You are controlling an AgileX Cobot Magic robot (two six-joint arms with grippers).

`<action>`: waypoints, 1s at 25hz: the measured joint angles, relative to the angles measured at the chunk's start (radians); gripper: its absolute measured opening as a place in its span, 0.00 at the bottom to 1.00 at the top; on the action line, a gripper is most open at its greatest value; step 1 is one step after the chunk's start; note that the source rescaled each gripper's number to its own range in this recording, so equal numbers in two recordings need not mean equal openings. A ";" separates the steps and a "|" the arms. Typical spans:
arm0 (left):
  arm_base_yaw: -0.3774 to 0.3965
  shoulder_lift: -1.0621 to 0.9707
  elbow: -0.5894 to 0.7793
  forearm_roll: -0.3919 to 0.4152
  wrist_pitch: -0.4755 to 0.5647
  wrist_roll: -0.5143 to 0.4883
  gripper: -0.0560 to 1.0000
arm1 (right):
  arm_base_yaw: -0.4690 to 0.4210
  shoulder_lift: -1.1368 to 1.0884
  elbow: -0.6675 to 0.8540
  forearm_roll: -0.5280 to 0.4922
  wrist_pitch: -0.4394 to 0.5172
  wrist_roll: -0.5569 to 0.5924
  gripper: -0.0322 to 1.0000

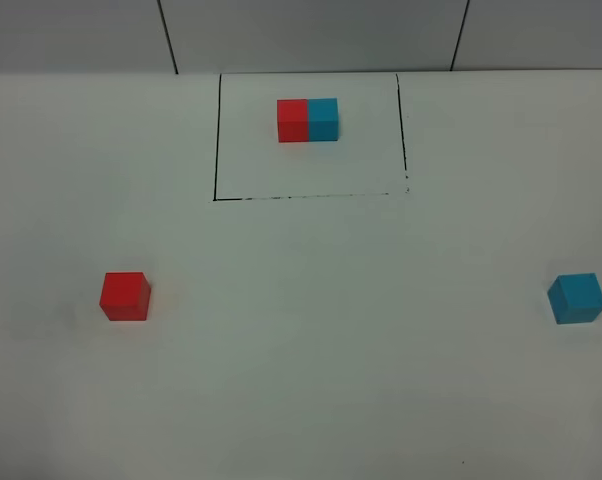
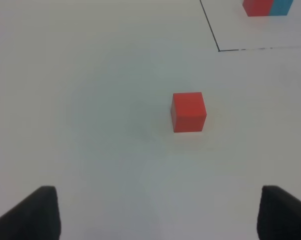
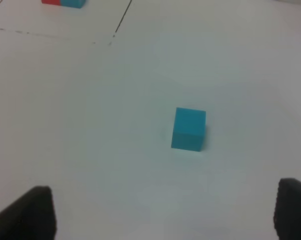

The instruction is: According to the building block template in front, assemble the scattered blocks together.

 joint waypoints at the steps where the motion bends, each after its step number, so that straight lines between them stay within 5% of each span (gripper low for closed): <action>1: 0.000 0.000 0.000 0.000 0.000 0.000 0.85 | 0.000 0.000 0.000 0.000 0.000 0.000 0.91; 25: 0.000 0.015 -0.015 0.000 -0.026 0.000 0.85 | 0.000 0.000 0.000 0.000 0.000 0.000 0.91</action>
